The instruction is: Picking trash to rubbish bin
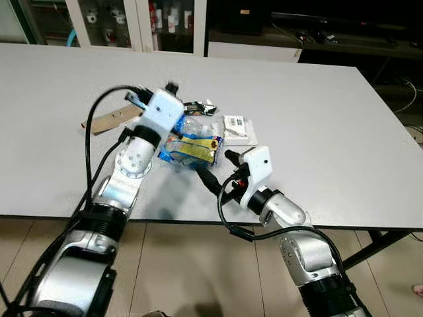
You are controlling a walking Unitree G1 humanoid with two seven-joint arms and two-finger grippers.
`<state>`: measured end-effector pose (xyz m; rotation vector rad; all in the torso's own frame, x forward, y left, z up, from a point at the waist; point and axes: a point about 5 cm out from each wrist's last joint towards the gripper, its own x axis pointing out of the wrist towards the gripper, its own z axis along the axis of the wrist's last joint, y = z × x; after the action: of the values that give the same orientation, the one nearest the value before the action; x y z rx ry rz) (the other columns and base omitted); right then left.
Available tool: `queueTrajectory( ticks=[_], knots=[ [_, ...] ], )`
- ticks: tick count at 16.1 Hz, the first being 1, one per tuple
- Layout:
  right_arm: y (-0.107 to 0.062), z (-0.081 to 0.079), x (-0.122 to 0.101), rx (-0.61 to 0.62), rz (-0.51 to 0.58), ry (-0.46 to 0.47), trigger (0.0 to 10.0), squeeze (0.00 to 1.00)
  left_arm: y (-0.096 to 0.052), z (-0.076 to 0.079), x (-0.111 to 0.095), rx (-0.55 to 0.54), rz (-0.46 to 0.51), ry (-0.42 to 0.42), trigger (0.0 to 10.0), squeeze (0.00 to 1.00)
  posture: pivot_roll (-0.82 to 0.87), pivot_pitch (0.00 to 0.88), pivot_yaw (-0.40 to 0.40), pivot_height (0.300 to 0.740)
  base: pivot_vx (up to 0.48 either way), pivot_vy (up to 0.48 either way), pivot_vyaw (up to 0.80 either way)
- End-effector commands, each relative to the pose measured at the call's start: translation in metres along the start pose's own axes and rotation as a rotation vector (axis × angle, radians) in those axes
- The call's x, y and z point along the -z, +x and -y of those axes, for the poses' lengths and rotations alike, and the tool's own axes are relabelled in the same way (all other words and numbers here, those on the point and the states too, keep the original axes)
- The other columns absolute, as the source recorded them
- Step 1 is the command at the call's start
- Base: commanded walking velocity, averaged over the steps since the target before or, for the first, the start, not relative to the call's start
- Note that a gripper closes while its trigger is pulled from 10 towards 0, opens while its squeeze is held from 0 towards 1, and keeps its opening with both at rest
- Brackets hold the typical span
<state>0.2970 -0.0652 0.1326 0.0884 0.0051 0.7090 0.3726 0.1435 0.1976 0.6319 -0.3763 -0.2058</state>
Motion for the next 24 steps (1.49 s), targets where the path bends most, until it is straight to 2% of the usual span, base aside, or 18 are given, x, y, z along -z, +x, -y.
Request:
queueTrajectory(
  ticks=[1, 2, 5, 7, 8, 10, 11, 13, 15, 16, 24],
  knots=[
    [0.001, 0.002, -0.002, 0.0, 0.012, -0.006, 10.0, 0.0, -0.005, 0.007, 0.008, 0.056, -0.042, 0.012, 10.0, 0.45, -0.05, 0.057, -0.05, 0.74, 0.0, 0.0, 0.0],
    [0.001, 0.001, -0.003, -0.001, 0.013, -0.005, 10.0, 0.0, -0.006, 0.006, 0.007, 0.061, -0.043, -0.01, 10.0, 1.0, -0.05, 0.058, -0.05, 0.74, 0.0, 0.0, 0.0],
    [0.001, 0.002, -0.002, -0.001, 0.012, -0.004, 10.0, 0.0, -0.012, 0.002, 0.013, 0.111, -0.072, -0.05, 10.0, 1.0, -0.04, 0.057, -0.053, 0.74, 0.0, 0.0, 0.0],
    [0.001, 0.002, -0.002, -0.002, 0.011, -0.003, 10.0, 0.0, -0.014, -0.008, 0.018, 0.082, -0.112, -0.108, 10.0, 1.0, -0.04, 0.057, -0.054, 0.74, 0.0, 0.0, 0.0],
    [0.001, 0.002, -0.001, -0.003, 0.009, -0.002, 10.0, 0.0, -0.013, -0.014, 0.017, 0.049, -0.118, -0.179, 10.0, 1.0, -0.04, 0.057, -0.054, 0.74, 0.0, 0.0, 0.0],
    [0.001, 0.002, -0.001, -0.005, 0.009, -0.002, 10.0, 0.0, -0.011, -0.015, 0.012, 0.042, -0.115, -0.282, 10.0, 1.0, -0.04, 0.054, -0.053, 0.74, 0.0, 0.0, 0.0],
    [0.001, 0.001, 0.0, -0.006, 0.008, -0.002, 10.0, 0.0, -0.011, -0.014, 0.011, 0.057, -0.115, -0.296, 10.0, 1.0, -0.04, 0.053, -0.053, 0.74, 0.0, 0.0, 0.0],
    [0.002, 0.0, 0.0, -0.009, 0.009, -0.001, 10.0, 0.0, -0.013, -0.007, 0.013, 0.12, -0.128, -0.318, 10.0, 1.0, -0.04, 0.043, -0.05, 0.74, 0.0, 0.0, 0.0],
    [0.002, 0.0, 0.001, -0.01, 0.009, -0.002, 10.0, 0.0, -0.014, -0.008, 0.013, 0.135, -0.129, -0.323, 10.0, 1.0, -0.04, 0.039, -0.046, 0.74, 0.0, 0.0, 0.0],
    [0.002, 0.0, 0.001, -0.008, 0.01, -0.003, 10.0, 0.0, -0.014, -0.009, 0.012, 0.15, -0.124, -0.293, 10.0, 1.0, -0.04, 0.037, -0.047, 0.74, 0.0, 0.0, 0.0],
    [0.002, -0.001, 0.001, -0.009, 0.012, -0.002, 10.0, 0.0, -0.013, -0.015, 0.012, 0.148, -0.126, -0.3, 10.0, 1.0, -0.03, 0.019, -0.039, 0.74, 0.0, 0.0, 0.0]
  ],
)
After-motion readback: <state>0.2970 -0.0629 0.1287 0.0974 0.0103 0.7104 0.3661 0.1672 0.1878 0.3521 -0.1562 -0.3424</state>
